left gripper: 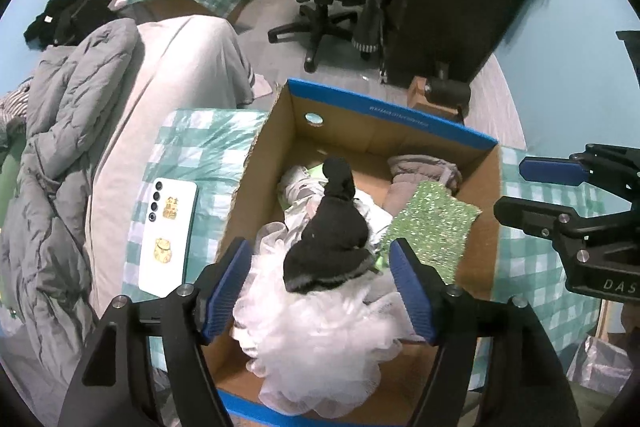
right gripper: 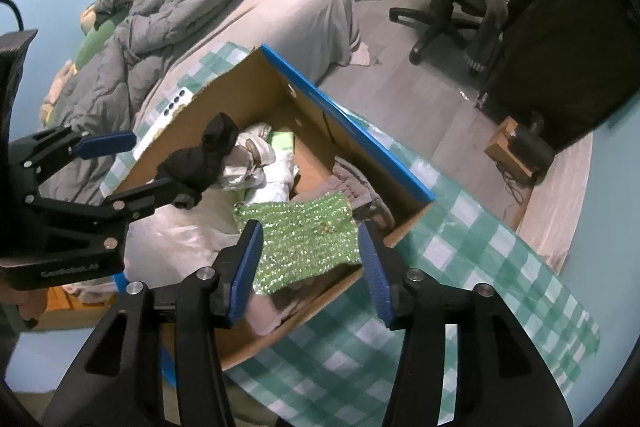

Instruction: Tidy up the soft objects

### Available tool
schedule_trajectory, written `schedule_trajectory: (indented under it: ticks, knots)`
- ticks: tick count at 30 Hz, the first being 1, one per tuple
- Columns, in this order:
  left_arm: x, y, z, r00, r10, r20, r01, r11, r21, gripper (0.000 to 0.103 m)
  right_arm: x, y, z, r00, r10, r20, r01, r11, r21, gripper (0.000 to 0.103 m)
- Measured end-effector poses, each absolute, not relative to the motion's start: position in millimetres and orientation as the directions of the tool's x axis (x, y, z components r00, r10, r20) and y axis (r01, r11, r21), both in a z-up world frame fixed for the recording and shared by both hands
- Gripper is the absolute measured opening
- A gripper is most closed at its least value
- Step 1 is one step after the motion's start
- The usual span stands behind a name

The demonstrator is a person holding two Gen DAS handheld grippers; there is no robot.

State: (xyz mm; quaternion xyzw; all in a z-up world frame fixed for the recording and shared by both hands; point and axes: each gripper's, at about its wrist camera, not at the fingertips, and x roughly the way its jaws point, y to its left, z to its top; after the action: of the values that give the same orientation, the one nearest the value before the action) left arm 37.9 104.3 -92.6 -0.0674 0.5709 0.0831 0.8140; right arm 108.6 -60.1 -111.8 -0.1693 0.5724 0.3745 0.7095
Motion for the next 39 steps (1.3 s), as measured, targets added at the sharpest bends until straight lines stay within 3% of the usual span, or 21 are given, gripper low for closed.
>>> schedule_trajectory:
  ticks: [8, 11, 28, 39]
  knots:
    - [18.7, 94.0, -68.1, 0.379, 0.044, -0.924, -0.254, 0.965, -0.058, 0.076, 105.3, -78.8, -88.2, 0.113, 0.352, -0.929, -0.714, 0.679, 0.171, 0.057]
    - [14.3, 88.2, -57.9, 0.401, 0.041, -0.915, -0.260, 0.963, -0.071, 0.084, 105.2, -86.6, -80.7, 0.128, 0.356, -0.926, -0.703, 0.691, 0.168, 0.061]
    - [-7.2, 53.0, -10.0, 0.499, 0.015, -0.866, -0.259, 0.957, -0.133, 0.089, 96.0, -143.4, -21.0, 0.279, 0.366, -0.888, -0.628, 0.769, 0.119, 0.068]
    - [-18.3, 17.4, 7.7, 0.516, 0.070, -0.854, -0.205, 0.978, -0.044, 0.089, 89.4, -181.9, 2.3, 0.331, 0.346, -0.878, -0.570, 0.815, 0.107, 0.069]
